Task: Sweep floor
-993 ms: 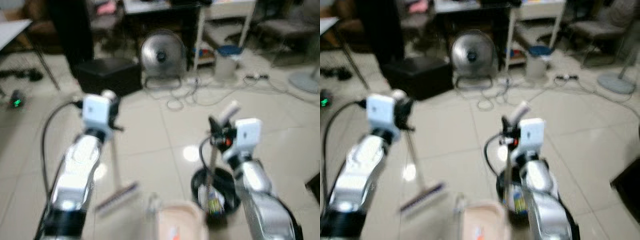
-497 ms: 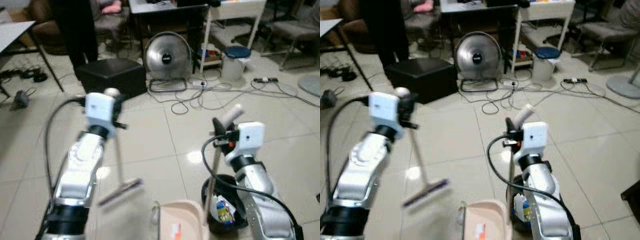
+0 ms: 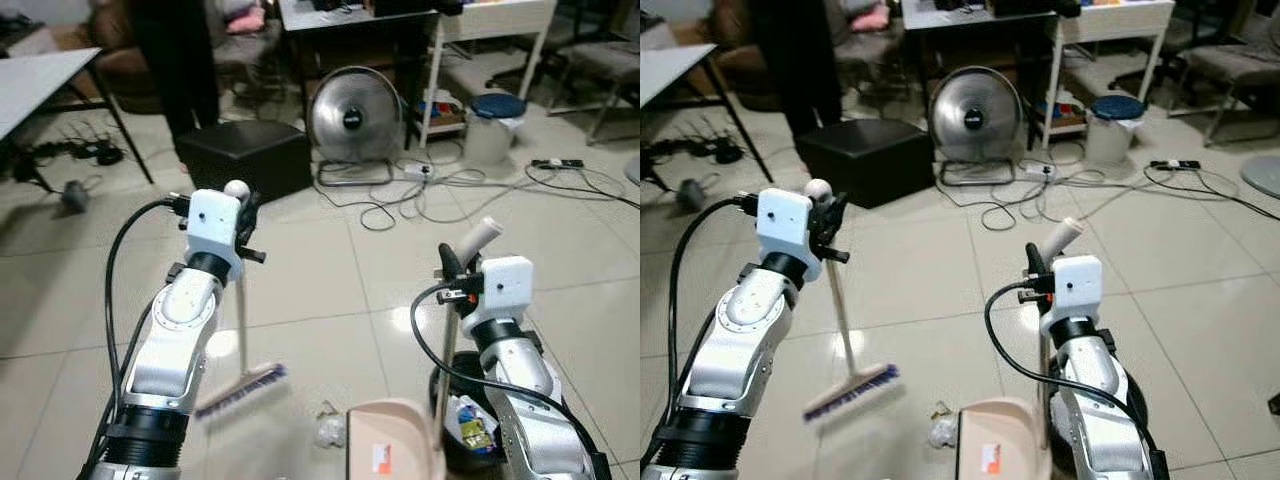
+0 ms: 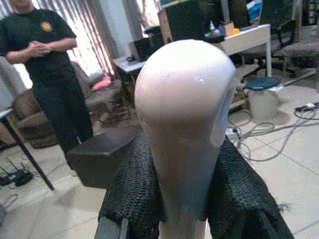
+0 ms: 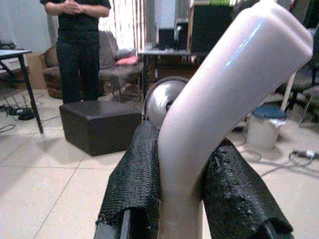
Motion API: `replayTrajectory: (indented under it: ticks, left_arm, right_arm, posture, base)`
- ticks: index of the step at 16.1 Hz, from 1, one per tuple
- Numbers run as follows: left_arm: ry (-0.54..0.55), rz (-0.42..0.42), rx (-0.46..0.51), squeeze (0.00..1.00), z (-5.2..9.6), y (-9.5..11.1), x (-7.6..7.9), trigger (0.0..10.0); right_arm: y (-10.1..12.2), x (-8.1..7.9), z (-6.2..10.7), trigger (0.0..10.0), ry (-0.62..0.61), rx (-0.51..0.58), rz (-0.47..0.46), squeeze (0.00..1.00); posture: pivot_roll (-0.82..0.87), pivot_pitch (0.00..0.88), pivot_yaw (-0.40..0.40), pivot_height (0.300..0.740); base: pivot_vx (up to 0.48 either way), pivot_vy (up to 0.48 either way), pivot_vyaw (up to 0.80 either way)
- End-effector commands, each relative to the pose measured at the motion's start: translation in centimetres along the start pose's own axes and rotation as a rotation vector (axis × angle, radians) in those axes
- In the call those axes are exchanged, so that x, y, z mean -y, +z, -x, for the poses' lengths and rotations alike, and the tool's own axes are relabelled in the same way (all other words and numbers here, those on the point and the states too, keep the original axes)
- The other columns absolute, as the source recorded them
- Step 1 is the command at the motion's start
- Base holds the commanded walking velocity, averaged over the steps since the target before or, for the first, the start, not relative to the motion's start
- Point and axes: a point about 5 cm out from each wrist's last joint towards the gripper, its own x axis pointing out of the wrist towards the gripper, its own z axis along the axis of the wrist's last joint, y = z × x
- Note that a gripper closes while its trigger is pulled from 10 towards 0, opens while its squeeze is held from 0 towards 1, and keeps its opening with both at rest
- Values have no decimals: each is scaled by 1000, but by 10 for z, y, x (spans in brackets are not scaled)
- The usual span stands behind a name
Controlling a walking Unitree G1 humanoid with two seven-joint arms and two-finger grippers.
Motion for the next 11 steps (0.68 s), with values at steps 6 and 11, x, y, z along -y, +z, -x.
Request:
replayTrajectory:
  ticks: [6,11]
  left_arm:
    - [19,-19,61,0,-7,8,-3,10000]
    - [75,20,72,0,-17,2,-4,10000]
  right_arm:
    - [7,2,-19,10000,13,132,80,0]
    - [-13,-13,-41,10000,71,95,81,0]
  posture:
    - [-13,2,109,740]
    - [69,85,108,740]
  base:
    - [0,0,0]
    - [0,0,0]
